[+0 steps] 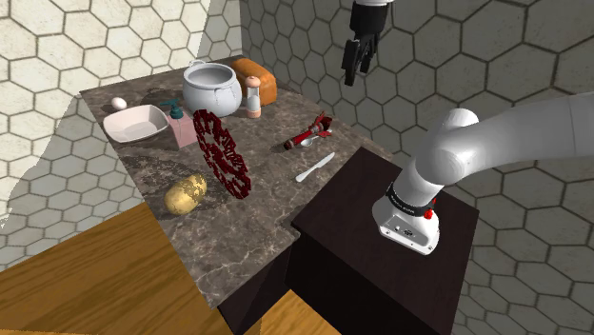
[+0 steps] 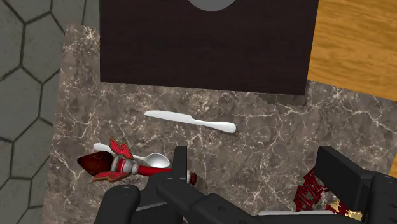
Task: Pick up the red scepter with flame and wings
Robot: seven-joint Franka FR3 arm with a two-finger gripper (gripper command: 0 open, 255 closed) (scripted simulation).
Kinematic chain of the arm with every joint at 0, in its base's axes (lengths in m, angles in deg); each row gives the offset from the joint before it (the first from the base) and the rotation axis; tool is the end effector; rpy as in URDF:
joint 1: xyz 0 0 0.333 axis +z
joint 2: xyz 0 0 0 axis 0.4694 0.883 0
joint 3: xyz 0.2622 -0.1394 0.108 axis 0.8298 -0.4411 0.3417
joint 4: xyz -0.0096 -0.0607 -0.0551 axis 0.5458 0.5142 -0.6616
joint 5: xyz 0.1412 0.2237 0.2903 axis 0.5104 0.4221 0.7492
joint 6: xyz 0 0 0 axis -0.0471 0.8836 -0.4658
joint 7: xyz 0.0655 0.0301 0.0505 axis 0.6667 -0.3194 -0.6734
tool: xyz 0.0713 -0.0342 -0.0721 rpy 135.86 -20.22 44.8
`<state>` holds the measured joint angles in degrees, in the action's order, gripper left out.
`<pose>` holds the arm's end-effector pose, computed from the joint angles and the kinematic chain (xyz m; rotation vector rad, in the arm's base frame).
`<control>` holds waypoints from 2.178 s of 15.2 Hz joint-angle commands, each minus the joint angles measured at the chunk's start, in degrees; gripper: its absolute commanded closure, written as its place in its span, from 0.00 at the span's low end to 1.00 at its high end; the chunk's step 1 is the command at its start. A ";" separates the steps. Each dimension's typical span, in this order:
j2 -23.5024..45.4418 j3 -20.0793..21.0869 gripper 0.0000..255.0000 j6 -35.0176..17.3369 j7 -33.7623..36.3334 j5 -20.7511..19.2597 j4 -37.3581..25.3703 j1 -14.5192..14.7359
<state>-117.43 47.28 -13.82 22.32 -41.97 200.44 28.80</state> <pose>0.2859 0.0210 0.5564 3.1117 0.0863 -0.1680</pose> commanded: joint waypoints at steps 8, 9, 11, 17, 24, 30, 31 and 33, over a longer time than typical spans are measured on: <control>0.44 -8.04 0.00 -12.94 -17.69 -7.96 10.59 1.64; 1.06 -9.30 0.00 -15.05 -20.15 -9.13 11.73 1.78; 2.78 -11.86 0.00 -19.47 -25.03 -11.46 13.70 2.01; 11.89 -19.82 0.00 -34.21 -39.38 -17.62 16.81 3.01; 28.82 -29.18 0.00 -52.56 -56.97 -19.81 15.07 6.91; 46.59 -35.04 0.00 -66.67 -78.63 -8.86 9.87 12.77; 49.70 -34.99 0.00 -68.54 -83.45 -5.13 8.69 13.25; 55.72 -32.96 0.00 -71.58 -93.46 2.93 5.99 12.53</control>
<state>-65.41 13.57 -82.97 -65.07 -43.83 207.61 41.55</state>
